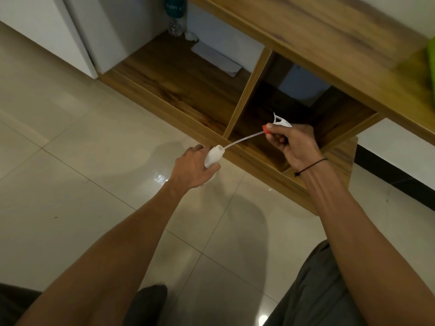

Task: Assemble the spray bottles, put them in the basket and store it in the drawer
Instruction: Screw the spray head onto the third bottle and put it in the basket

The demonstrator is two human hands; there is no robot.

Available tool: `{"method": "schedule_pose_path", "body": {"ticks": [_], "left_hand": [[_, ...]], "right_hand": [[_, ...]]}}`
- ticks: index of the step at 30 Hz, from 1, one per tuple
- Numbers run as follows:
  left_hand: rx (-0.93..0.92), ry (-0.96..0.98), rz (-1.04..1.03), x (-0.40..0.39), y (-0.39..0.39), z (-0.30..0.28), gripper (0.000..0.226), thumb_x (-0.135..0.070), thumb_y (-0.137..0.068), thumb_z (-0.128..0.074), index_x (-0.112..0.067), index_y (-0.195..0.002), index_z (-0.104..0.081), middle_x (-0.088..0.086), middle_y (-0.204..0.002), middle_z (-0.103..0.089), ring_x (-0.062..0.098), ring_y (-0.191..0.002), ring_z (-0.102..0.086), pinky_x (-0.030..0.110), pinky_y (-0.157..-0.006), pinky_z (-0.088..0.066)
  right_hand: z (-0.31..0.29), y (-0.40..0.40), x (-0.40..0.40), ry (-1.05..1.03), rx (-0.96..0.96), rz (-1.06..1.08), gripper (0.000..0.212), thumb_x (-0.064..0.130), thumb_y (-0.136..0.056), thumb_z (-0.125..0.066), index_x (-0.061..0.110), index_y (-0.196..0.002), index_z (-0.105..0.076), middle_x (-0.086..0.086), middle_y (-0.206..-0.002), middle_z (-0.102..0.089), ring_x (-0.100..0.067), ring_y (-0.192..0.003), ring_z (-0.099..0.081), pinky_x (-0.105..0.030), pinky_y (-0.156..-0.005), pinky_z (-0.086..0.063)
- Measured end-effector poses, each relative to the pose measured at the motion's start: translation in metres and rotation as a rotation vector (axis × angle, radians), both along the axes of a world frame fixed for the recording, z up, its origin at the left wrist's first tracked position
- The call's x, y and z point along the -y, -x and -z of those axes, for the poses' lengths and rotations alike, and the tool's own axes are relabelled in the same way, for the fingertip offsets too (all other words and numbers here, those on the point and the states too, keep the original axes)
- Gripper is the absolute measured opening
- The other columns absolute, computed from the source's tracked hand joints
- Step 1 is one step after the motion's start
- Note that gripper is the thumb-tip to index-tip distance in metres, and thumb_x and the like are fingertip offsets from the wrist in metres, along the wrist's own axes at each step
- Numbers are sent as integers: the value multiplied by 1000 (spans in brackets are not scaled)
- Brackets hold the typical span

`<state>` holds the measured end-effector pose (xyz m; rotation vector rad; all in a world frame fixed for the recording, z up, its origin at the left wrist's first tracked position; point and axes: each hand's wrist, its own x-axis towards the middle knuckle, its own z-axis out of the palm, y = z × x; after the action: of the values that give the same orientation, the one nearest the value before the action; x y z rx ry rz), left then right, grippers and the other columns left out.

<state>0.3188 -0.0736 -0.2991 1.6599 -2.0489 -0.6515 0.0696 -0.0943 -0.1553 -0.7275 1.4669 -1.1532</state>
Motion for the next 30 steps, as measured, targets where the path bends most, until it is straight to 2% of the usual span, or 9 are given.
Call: {"method": "schedule_pose_path", "body": {"ticks": [3, 7, 10, 15, 18, 21, 24, 26, 30], "left_hand": [[7, -2, 21, 5, 4, -8, 58, -60, -91, -63, -20, -133, -60, 2, -120, -68, 22, -105, -67, 43, -86, -59], [-13, 9, 41, 10, 14, -20, 55, -59, -92, -65, -20, -131, -61, 2, -120, -68, 19, -103, -64, 41, -88, -58], [-35, 34, 59, 14, 25, -31, 51, -54, -93, -68, -17, -127, -63, 2, -116, -68, 15, -97, -61, 33, -81, -50], [-72, 114, 90, 17, 44, -50, 42, -47, -93, -69, -13, -119, -65, 5, -106, -70, 19, -91, -63, 30, -75, -46], [-50, 97, 141, 18, 45, -54, 44, -46, -94, -70, -13, -123, -65, 6, -111, -72, 18, -94, -62, 34, -80, -53], [3, 60, 200, 16, 44, -56, 46, -48, -95, -69, -16, -127, -64, 5, -116, -72, 22, -102, -66, 41, -89, -59], [-1, 70, 217, 16, 51, -58, 44, -48, -94, -68, -17, -125, -65, 1, -111, -70, 16, -95, -58, 33, -80, -50], [-20, 34, 257, 18, 56, -61, 42, -46, -94, -69, -16, -123, -65, -1, -105, -66, 14, -90, -58, 29, -76, -43], [-45, -79, 354, 23, 59, -67, 33, -43, -93, -70, -17, -114, -64, -3, -95, -62, 16, -82, -63, 25, -63, -42]], "right_hand": [[-2, -3, -2, 19, 1, -34, 9, -1, -81, -83, 2, -81, -74, 0, -66, -75, -11, -68, -75, -21, -67, -62], [-4, -7, -2, 25, -27, -77, 13, 0, -81, -84, 0, -90, -75, -3, -73, -76, -12, -73, -77, -23, -70, -63], [-2, -13, -4, -2, -32, -106, 24, 0, -77, -86, -1, -98, -74, -6, -80, -75, -14, -72, -78, -26, -71, -65], [5, -18, -6, 8, -115, -223, 37, 5, -78, -87, -9, -110, -73, -17, -97, -76, -23, -86, -77, -28, -73, -66], [8, -14, -7, -6, -200, -304, 34, 8, -82, -85, -3, -112, -73, -14, -106, -75, -25, -98, -77, -31, -73, -66], [11, -9, -10, -24, -207, -402, 41, 13, -79, -85, -1, -115, -72, -15, -117, -71, -30, -108, -75, -35, -72, -66], [8, 0, -12, 31, -260, -471, 39, 25, -68, -88, 11, -103, -77, -6, -109, -72, -28, -106, -75, -31, -70, -65], [3, 8, -12, 97, -329, -509, 39, 30, -68, -89, 15, -103, -78, -3, -109, -72, -22, -105, -75, -32, -71, -65], [-1, 23, -9, 194, -452, -618, 38, 21, -79, -89, 5, -110, -75, -16, -115, -70, -27, -109, -73, -42, -77, -67]]}}
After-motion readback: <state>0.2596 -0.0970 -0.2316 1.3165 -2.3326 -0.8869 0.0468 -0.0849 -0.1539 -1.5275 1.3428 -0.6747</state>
